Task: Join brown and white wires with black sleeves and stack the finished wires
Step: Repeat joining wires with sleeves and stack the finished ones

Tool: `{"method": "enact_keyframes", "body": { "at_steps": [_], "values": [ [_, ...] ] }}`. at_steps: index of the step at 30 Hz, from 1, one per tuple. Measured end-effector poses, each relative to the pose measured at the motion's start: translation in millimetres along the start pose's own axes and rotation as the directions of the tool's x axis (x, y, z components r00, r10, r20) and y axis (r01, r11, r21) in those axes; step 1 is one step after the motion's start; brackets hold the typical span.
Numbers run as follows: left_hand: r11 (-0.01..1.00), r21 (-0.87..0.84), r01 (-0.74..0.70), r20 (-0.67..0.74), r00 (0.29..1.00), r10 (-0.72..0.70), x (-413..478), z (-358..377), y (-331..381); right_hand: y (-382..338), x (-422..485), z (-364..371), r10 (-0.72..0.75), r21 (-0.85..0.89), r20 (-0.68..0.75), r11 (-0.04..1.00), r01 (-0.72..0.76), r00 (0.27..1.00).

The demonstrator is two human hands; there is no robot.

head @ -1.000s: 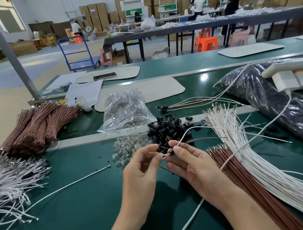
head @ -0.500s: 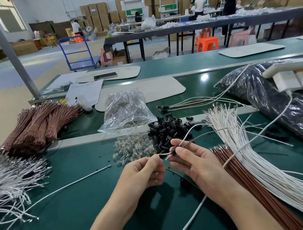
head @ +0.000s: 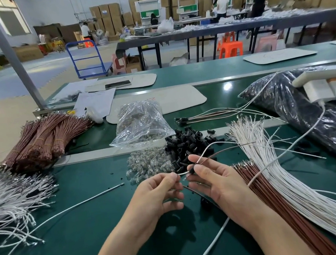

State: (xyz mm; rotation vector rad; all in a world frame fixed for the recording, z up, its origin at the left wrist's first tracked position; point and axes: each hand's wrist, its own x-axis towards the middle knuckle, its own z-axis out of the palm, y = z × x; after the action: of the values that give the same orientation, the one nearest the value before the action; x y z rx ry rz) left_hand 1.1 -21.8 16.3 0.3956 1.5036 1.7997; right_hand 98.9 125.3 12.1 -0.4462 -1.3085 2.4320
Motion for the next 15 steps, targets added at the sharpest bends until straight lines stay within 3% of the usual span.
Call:
{"method": "enact_keyframes", "body": {
  "at_steps": [6,12,15],
  "values": [
    [0.998,-0.053,-0.022,-0.039,0.999,0.020,1.0,5.6,-2.3,2.4,0.0,2.7,0.002,0.013,-0.006,1.000,-0.002,1.000],
    [0.983,-0.151,0.102,-0.048,0.993,-0.111,1.2,11.8,-2.5,1.8,-0.1,2.2,-0.002,0.018,0.014,1.000,0.002,1.000],
    [0.967,-0.237,0.091,-0.073,0.991,-0.111,3.0,12.3,-2.4,0.5,-0.7,1.9,0.003,0.050,0.036,0.999,-0.005,0.999]
  ]
}}
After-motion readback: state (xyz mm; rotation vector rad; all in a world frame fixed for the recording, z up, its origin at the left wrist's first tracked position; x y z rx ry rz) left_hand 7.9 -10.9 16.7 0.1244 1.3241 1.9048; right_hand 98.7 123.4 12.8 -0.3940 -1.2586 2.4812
